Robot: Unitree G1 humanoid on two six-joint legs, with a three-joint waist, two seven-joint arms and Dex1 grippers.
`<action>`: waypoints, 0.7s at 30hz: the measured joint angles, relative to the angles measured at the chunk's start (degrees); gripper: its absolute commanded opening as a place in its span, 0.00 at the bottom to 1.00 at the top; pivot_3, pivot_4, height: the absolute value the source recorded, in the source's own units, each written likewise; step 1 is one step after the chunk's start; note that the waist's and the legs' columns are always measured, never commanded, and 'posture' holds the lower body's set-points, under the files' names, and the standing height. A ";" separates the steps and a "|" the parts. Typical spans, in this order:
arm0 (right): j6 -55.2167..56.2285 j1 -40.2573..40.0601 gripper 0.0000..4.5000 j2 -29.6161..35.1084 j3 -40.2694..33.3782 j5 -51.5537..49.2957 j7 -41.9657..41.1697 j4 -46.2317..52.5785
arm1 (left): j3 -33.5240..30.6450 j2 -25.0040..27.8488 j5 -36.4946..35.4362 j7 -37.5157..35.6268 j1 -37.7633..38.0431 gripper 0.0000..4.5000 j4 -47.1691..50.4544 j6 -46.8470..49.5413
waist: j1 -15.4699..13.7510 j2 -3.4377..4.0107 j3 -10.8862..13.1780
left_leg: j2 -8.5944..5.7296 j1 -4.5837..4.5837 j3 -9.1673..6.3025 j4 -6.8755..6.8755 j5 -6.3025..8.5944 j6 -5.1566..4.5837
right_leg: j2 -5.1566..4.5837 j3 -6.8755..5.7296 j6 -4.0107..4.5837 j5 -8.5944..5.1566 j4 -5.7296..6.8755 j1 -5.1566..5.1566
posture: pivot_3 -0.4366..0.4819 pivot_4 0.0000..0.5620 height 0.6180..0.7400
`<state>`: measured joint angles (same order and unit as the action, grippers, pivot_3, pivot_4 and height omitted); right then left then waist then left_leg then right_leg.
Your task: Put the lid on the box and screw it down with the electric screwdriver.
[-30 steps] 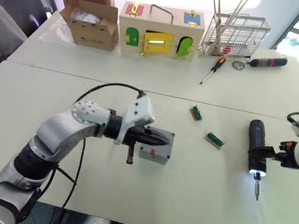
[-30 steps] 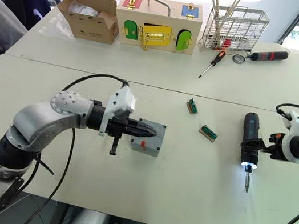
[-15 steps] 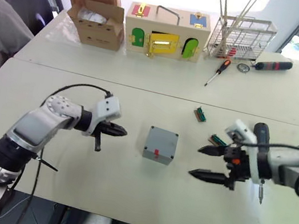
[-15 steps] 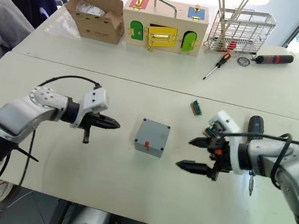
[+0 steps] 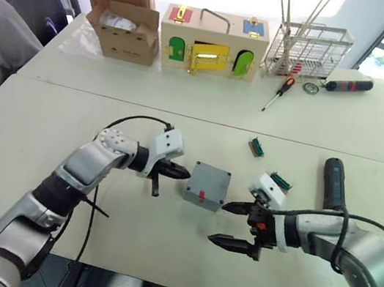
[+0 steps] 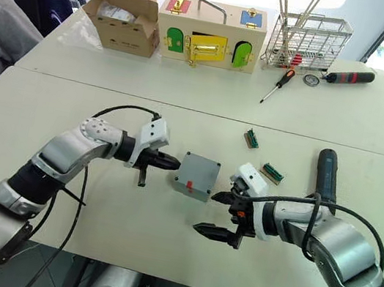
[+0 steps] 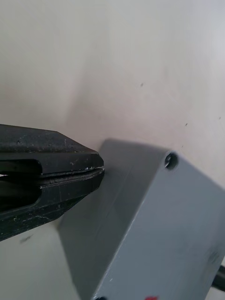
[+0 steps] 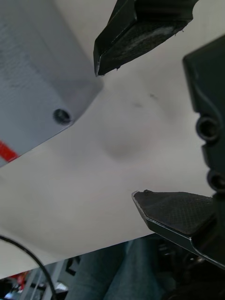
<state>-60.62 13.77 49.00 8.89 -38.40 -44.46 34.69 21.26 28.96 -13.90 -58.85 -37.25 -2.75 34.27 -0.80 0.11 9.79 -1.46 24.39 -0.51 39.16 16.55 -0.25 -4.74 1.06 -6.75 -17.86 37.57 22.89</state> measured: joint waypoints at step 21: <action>21.93 6.28 0.99 3.78 4.36 16.10 -5.13 -11.21 | -2.13 9.45 -1.79 -5.64 8.88 0.00 12.27 3.83 | 1.32 0.00 -0.02 | 0.00 0.00 0.02 -0.02 -0.01 0.03 | -0.03 0.05 -0.02 0.00 0.48 0.28 | 0.48 0.27 1.00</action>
<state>-38.69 20.04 52.78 13.25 -22.30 -49.59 23.48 19.12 38.41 -15.70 -64.49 -28.37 9.52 38.10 0.52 0.11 9.77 -1.46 24.40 -0.49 39.14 16.54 -0.22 -4.76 1.11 -6.77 -17.86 38.05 23.17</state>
